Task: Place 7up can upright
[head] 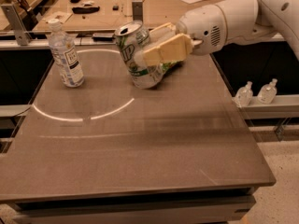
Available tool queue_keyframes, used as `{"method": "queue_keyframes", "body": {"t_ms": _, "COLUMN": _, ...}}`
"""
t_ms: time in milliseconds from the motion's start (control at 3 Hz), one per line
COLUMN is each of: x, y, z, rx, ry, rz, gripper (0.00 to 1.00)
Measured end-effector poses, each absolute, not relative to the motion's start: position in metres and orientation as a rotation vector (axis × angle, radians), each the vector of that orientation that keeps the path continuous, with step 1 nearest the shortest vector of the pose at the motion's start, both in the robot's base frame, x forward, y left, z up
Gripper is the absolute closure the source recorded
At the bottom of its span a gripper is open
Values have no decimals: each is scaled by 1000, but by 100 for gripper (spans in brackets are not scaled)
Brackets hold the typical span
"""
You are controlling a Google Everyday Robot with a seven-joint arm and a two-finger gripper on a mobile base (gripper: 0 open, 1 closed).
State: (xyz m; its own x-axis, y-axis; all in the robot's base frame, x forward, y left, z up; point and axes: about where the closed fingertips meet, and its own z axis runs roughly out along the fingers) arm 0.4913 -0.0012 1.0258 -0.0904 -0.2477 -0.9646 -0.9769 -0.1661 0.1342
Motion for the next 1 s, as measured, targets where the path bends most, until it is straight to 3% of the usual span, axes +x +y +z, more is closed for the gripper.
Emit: {"method": "queue_keyframes", "body": {"t_ms": 1000, "x": 474, "y": -9, "z": 986, "rx": -1428, "ry": 1400, "rz": 1287, "gripper": 100}}
